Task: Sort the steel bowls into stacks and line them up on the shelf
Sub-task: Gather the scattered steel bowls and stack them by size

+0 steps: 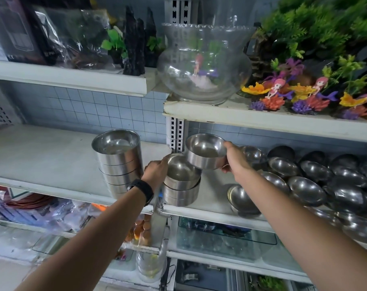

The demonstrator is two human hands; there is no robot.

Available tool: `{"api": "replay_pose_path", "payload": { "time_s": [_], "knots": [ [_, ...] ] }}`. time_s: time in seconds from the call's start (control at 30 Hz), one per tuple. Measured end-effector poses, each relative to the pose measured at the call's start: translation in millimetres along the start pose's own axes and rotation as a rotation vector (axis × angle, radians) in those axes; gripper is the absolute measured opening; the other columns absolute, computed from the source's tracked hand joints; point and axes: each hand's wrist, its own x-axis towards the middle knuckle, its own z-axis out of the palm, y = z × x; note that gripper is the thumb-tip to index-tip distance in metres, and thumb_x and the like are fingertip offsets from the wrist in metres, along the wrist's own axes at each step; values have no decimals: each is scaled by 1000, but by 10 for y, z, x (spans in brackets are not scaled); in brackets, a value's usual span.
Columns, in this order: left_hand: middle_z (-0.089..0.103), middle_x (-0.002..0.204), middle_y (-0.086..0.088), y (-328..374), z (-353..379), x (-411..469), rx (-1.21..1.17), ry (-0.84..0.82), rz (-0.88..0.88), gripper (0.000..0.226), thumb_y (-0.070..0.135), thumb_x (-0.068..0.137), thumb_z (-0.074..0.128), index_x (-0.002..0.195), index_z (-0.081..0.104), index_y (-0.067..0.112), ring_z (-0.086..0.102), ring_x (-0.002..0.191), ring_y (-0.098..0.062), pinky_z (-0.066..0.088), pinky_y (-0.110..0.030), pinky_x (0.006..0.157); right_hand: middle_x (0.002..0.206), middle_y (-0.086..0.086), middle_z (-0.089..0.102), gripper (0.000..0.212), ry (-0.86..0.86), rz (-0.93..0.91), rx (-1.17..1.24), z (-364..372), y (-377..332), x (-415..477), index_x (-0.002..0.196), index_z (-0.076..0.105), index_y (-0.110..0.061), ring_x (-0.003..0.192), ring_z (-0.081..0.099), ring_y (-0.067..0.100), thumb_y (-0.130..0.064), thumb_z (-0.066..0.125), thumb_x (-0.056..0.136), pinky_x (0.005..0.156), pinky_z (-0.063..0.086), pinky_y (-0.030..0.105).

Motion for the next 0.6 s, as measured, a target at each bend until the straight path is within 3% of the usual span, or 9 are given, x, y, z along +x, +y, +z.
{"api": "replay_pose_path", "payload": {
  "time_s": [0.1,0.27,0.4,0.5,0.6],
  "knots": [
    [72,108,-12,-55,27,3,-54,-5,-32,60,57,92,39,110,70,9,66,101,-29,52,-43,99,58,11,55,33,3,-49,-47,117,37,-55,86,65,-13,47,49,21,-29,40,101,45,34,27],
    [71,112,-13,-83,69,-4,-83,-23,-27,65,60,96,29,118,67,11,65,106,-30,50,-44,102,51,4,53,31,2,-111,-113,237,51,-96,79,63,-8,45,46,15,-19,41,98,40,34,19],
    [72,109,-12,-169,88,48,-142,-34,-51,89,78,79,23,119,67,13,66,105,-29,50,-46,103,43,-4,51,32,-42,-145,-130,335,84,-60,68,59,-11,50,46,16,-21,44,96,53,33,27],
    [72,111,-13,-133,96,2,-181,-32,-62,78,71,92,23,117,67,11,65,107,-29,49,-46,104,45,-3,53,36,-63,-174,-175,415,124,-36,62,57,-13,50,48,16,-22,45,94,55,34,28],
    [69,123,-15,-118,96,-22,-223,-31,-102,77,67,98,23,130,63,9,63,114,-30,48,-44,107,51,4,60,38,-64,-199,-212,492,146,-18,54,54,-12,57,56,22,-24,45,89,63,42,32]
  ]
}}
